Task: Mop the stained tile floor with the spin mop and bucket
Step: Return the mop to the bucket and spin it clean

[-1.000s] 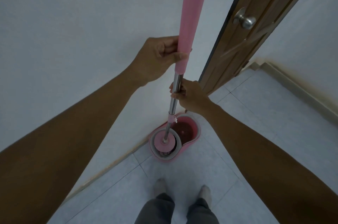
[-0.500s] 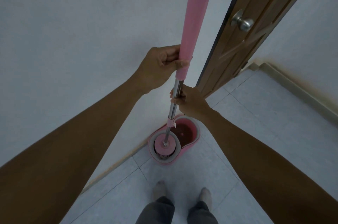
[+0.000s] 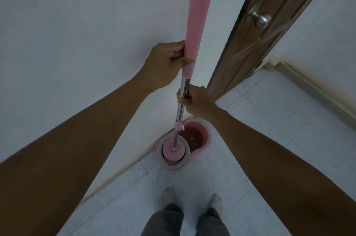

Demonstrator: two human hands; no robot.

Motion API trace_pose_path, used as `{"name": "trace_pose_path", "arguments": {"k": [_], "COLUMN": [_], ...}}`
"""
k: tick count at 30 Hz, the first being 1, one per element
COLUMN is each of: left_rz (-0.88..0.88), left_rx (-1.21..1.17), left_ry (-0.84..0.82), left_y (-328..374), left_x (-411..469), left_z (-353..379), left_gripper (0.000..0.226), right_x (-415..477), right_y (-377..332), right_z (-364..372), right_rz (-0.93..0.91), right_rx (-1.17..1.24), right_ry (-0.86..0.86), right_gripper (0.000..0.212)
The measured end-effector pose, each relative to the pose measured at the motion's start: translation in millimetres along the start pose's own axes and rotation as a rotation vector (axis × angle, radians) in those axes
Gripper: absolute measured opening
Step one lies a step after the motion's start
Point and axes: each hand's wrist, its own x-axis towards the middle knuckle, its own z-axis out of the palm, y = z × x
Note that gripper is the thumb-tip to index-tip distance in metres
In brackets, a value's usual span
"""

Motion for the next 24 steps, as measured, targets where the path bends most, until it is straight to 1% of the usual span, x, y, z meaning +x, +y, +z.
{"name": "trace_pose_path", "arguments": {"k": [4,9,14,19,24], "left_rz": [0.038,0.069,0.024,-0.031,-0.057], "left_rx": [0.049,0.048,0.010,-0.014,-0.041], "left_ry": [-0.034,-0.033,-0.028,-0.040,-0.053], "left_y": [4,11,5,-18,-32], "left_x": [-1,1,-4,-19,-13], "left_z": [1,-3,4,20,21], "left_gripper": [0.040,0.041,0.042,0.044,0.045], "right_x": [-3,-7,-10,-19,-8], "right_y": [-1,-8,0,19,31], "right_z": [-7,-12,-6,16,24], "right_rz": [0.020,0.001,0.001,0.058,0.093], "right_rx": [-0.019,0.000,-0.023,-0.018,0.061], "right_ry": [-0.049,-0.044,-0.038,-0.055,-0.042], "right_gripper": [0.018,0.020,0.019,0.018,0.018]}}
